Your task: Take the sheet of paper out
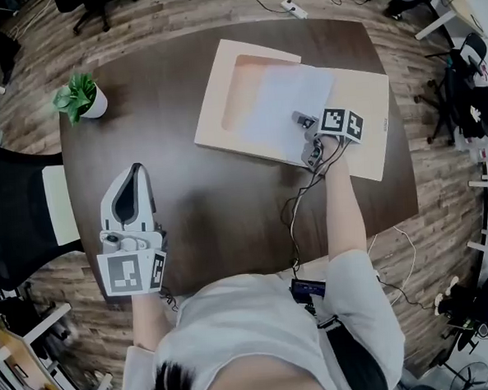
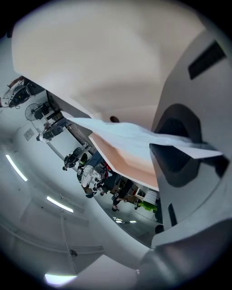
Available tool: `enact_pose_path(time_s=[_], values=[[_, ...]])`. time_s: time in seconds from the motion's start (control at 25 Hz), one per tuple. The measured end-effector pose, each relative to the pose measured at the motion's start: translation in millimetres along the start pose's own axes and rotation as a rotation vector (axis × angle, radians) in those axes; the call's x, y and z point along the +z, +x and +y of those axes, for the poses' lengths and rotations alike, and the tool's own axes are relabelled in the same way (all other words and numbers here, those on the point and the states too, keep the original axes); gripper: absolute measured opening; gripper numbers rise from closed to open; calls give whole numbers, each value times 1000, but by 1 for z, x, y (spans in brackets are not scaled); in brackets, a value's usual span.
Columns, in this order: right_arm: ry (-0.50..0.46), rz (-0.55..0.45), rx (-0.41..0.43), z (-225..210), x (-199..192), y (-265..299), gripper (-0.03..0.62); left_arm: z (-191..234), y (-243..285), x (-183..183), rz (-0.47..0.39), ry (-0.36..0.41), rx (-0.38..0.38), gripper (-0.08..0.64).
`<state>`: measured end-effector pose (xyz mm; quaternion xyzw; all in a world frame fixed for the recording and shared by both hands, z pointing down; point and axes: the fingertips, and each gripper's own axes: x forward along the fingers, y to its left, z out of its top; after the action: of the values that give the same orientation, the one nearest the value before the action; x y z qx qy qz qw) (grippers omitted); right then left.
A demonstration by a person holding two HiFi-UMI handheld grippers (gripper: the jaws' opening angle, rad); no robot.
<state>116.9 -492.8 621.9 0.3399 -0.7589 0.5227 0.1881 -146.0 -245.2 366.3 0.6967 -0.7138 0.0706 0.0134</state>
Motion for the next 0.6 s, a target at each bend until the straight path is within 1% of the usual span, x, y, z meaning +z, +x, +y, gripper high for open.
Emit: enact_pose_path(time_s=[0.4,0.6], values=[[7,-68,-52,-14,2,-33,14,-6,-4,7,-23,5,-35,9],[-20,-119,-90,-16,3,-55,14,-8,-8,13,-40,8,-53,9]])
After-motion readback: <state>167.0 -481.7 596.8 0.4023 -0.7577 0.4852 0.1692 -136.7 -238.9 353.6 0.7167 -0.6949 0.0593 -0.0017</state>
